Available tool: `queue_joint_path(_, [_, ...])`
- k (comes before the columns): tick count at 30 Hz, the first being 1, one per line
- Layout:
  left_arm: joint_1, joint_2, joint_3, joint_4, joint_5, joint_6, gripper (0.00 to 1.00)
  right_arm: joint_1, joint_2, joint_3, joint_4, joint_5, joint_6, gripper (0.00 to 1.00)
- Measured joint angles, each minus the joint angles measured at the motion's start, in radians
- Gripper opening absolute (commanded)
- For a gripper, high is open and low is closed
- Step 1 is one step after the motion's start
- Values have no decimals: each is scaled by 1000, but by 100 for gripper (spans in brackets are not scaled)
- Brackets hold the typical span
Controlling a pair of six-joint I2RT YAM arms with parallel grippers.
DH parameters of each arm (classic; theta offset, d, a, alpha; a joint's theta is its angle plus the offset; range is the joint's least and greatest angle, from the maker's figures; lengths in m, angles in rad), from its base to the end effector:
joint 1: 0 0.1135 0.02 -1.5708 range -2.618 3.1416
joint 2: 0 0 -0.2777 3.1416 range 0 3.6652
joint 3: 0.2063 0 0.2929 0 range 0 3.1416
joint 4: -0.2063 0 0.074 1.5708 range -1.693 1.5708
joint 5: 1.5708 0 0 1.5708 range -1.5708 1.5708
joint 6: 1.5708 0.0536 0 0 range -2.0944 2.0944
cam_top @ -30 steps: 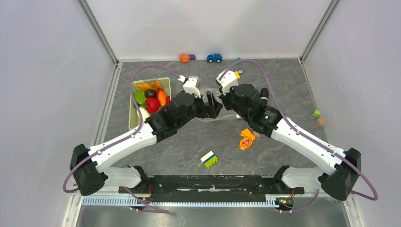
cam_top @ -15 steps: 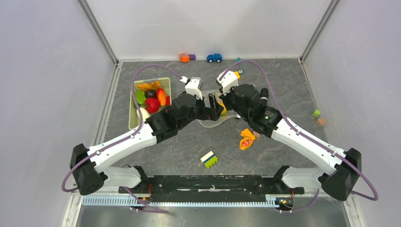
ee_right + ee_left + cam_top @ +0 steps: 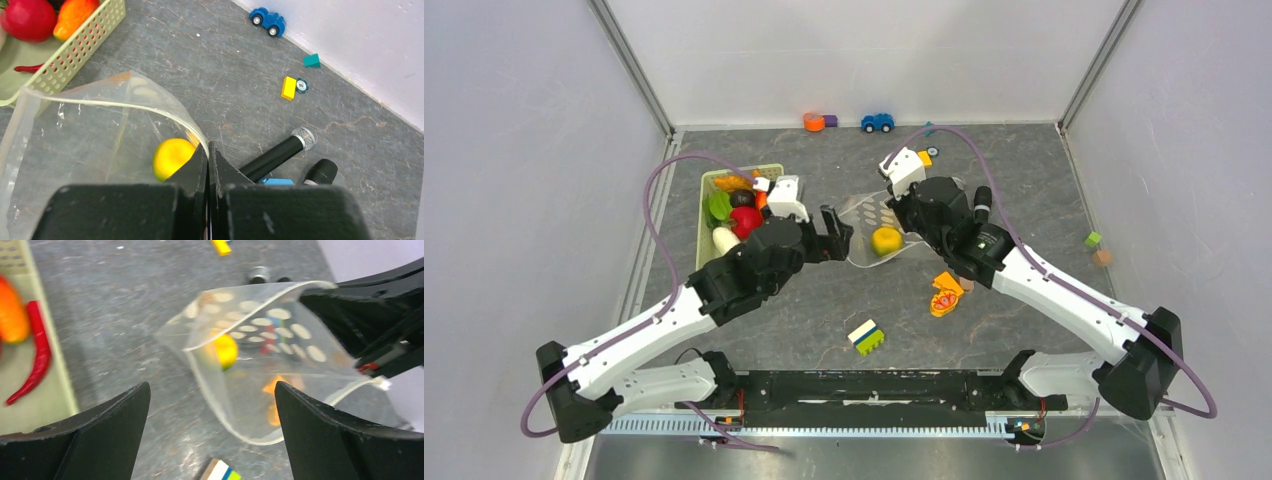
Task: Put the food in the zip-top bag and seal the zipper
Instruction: Place the fake fruit in the zipper food storage bag, then pick up the fake vegetable from the bin.
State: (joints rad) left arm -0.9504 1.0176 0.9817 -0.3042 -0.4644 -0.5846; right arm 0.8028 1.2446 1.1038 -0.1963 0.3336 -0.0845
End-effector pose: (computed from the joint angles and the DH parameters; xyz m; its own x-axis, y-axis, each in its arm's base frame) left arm 0.1810 -0.2120 0.3588 -0.4277 -0.2501 -0.8686 0.2950 0.8697 -0.3957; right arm 0.2495 0.2330 0.3545 -0.1897 -0.3112 -0.9312 -0.4827 0.8555 -0.1876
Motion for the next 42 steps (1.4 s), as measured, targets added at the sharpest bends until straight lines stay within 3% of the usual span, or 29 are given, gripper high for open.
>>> queue_joint_path(9, [60,-111,-80,-231,-250,-103,100,-6,48,5,-8,16,-9,0])
queue_joint_path(17, [438,-97,-138,-353,-214,-185,100,-6,54,9,-10,16,-10,0])
queue_joint_path(25, [638,1,-224,-253,-176,-134,100,-6,54,9,-11,15,-10,0])
queue_joint_path(42, [848,332,-235,-35,-2,-48,100,-6,61,10,-11,34,-11,0])
